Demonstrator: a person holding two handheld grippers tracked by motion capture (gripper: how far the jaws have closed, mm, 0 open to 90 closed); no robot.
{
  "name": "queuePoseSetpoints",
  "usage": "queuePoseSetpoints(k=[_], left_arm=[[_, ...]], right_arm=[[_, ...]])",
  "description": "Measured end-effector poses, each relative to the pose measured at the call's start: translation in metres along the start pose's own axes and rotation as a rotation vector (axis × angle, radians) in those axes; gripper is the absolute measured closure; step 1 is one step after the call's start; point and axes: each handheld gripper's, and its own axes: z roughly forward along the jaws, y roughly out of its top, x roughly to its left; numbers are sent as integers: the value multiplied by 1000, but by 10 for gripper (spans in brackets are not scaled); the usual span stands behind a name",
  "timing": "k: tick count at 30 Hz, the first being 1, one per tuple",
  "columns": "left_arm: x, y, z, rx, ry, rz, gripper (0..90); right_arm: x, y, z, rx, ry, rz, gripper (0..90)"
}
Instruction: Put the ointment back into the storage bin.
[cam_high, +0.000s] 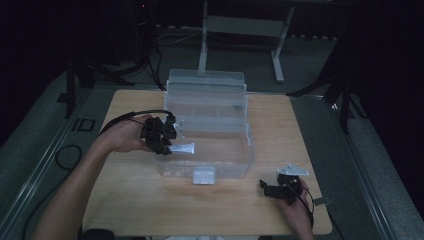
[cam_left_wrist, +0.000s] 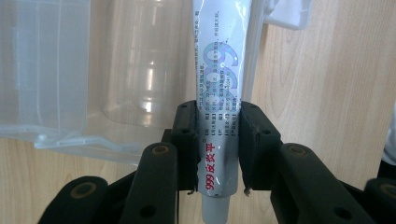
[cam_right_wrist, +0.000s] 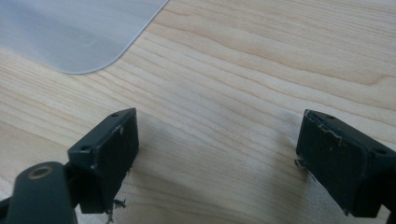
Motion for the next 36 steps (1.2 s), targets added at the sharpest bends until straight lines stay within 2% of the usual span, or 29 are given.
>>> queuePoseSetpoints(k=[15,36], left_arm=[[3,9,9,17,-10,15,708],[5,17,21,52,-19,10,708]], right_arm=[[0,0,0,0,1,-1,128],[0,0,0,0,3,-2,128]])
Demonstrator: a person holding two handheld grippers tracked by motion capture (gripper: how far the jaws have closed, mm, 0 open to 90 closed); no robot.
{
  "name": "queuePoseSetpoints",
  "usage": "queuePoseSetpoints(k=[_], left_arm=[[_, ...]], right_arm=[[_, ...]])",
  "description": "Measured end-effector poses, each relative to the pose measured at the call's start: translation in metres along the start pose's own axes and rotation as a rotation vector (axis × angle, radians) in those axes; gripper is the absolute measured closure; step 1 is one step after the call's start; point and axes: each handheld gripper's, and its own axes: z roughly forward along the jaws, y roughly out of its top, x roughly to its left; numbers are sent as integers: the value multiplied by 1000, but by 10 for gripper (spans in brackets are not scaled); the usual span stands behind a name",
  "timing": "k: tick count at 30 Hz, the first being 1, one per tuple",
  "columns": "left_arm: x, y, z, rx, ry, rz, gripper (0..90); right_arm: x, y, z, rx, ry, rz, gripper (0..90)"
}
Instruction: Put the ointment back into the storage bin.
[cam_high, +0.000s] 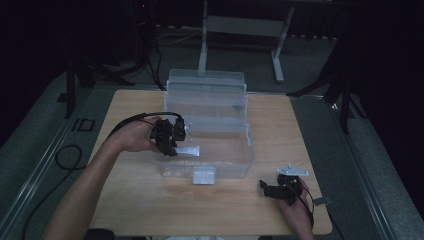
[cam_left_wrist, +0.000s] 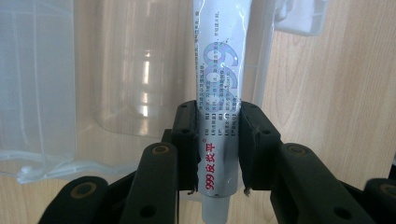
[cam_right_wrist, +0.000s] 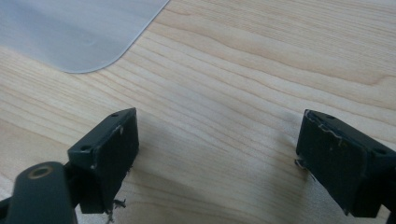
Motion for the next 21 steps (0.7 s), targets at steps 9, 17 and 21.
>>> queuePoseSetpoints(k=[9,17,21], left_arm=[[2,1,2,-2,-7,3,708],[4,3,6,7,-13,-4,708],[4,4,8,13,-17,-4,707]], right_arm=[[0,0,0,0,0,0,128],[0,0,0,0,1,-1,128],[0,0,0,0,1,-2,128]])
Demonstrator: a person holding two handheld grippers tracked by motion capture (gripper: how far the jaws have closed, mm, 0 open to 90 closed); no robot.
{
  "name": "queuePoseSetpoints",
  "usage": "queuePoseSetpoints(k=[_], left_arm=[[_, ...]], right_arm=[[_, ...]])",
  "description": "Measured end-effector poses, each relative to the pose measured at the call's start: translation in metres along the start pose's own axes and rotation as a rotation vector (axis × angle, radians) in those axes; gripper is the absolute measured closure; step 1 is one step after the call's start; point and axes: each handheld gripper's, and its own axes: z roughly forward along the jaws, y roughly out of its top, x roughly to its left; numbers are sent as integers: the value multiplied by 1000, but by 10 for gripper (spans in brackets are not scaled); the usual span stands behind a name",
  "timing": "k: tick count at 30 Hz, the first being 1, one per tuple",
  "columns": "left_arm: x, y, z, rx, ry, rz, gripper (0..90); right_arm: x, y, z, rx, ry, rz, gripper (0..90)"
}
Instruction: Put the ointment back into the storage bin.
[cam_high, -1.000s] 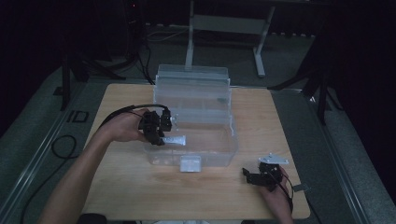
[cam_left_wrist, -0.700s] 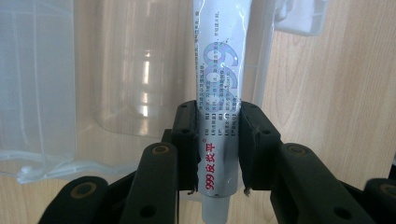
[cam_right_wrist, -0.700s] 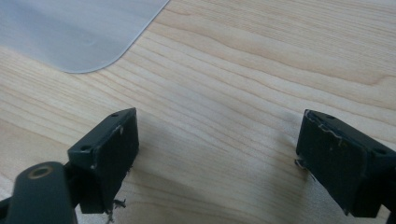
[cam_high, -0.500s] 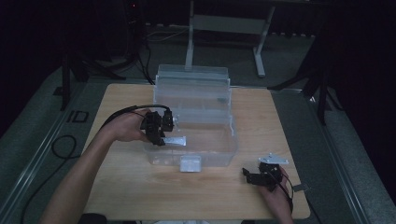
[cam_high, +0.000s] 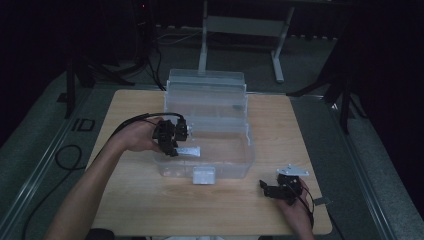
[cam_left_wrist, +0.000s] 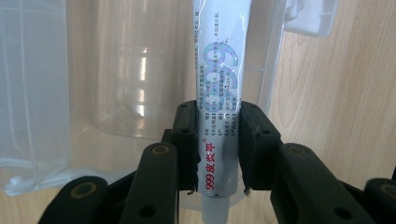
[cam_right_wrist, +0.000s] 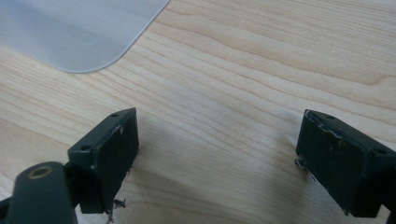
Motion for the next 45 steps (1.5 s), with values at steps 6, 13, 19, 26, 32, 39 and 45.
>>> queuePoseSetpoints(k=[6,13,19,26,32,39,45], left_arm=[[1,1,2,-1,0,-8,707],[3,2,5,10,-1,-7,706],[4,1,6,14,-5,-13,706],[9,0,10,23,-17,-51,600],[12,-5,5,18,10,-86,564],[13,-14,-2,16,44,-116,538],[10,-25,-8,23,80,-159,524]], right_arm=[[0,0,0,0,0,0,128],[0,0,0,0,0,0,128],[0,0,0,0,0,-1,128],[0,0,0,0,1,-1,128],[0,0,0,0,2,-3,128],[0,0,0,-1,2,-3,128],[0,0,0,-1,3,-3,128]])
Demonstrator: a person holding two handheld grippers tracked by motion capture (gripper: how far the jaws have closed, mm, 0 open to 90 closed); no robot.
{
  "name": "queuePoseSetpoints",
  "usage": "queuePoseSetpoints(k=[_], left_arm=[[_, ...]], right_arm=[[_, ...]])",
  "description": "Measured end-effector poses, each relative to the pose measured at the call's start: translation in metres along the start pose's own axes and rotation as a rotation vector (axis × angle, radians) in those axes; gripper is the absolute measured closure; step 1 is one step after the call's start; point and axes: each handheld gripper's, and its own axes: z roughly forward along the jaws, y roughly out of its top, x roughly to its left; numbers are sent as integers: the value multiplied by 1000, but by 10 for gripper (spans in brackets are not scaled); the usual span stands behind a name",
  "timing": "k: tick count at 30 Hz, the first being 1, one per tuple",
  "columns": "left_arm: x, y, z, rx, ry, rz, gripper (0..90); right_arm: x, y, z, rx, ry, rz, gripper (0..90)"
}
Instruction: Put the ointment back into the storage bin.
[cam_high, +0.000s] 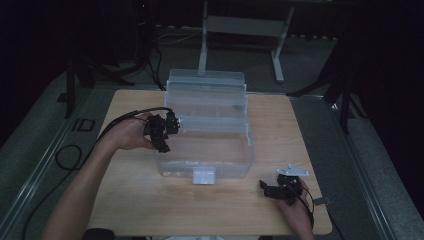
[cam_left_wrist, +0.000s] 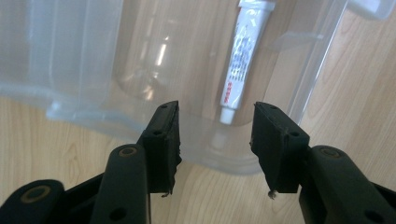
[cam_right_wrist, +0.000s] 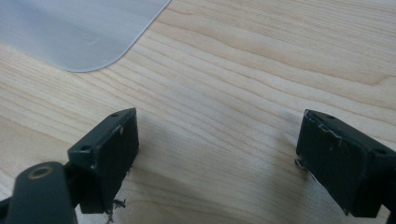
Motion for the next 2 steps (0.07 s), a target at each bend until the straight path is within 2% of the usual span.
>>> queuePoseSetpoints(k=[2], left_arm=[[-1,-4,-2,15,25,-18,510]], right_arm=[[0,0,0,0,0,0,128]])
